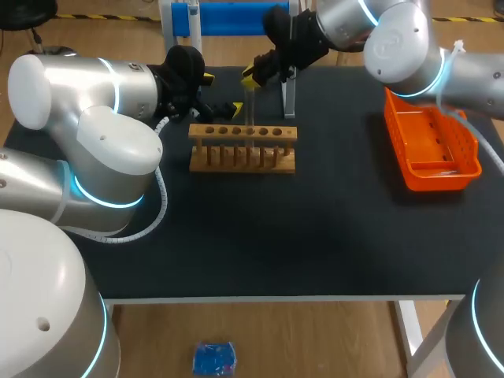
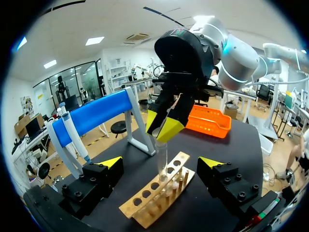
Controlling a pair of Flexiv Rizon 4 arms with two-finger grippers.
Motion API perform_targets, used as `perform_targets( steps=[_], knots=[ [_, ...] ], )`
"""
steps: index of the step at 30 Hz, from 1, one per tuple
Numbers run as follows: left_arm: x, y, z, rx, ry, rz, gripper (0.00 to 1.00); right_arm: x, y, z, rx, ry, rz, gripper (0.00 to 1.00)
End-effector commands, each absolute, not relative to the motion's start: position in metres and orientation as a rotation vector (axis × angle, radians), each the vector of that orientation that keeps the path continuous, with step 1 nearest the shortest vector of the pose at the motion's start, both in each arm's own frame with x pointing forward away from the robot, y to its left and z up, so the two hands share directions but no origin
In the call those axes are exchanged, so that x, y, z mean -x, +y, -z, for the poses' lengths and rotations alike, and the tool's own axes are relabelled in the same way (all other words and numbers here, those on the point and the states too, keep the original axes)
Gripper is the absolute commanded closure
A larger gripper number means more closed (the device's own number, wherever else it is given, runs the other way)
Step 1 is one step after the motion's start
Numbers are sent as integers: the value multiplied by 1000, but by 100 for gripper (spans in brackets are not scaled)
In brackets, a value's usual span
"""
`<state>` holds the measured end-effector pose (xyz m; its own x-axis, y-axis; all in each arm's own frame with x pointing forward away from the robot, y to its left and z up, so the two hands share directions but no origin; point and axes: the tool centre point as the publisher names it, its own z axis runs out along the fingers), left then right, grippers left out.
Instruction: Invert the test tube, pick up the pipette, mount the tip to pipette, aspirate from beaker and dispense into the tube, eject the tip, return the pipette, and cap with the stopper.
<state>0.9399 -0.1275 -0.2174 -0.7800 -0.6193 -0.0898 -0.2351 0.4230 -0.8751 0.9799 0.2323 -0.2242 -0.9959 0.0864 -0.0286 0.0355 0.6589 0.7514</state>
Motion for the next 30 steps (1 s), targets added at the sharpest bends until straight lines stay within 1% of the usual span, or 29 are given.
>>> perform_targets(
  steps=[1,30],
  knots=[
    [-940,-127,216,729,2289,1306,0,-981,233,227,-97,2809,-1271,100],
    [-940,-127,216,729,2289,1306,0,-976,231,237,-114,2857,-1243,100]
  ],
)
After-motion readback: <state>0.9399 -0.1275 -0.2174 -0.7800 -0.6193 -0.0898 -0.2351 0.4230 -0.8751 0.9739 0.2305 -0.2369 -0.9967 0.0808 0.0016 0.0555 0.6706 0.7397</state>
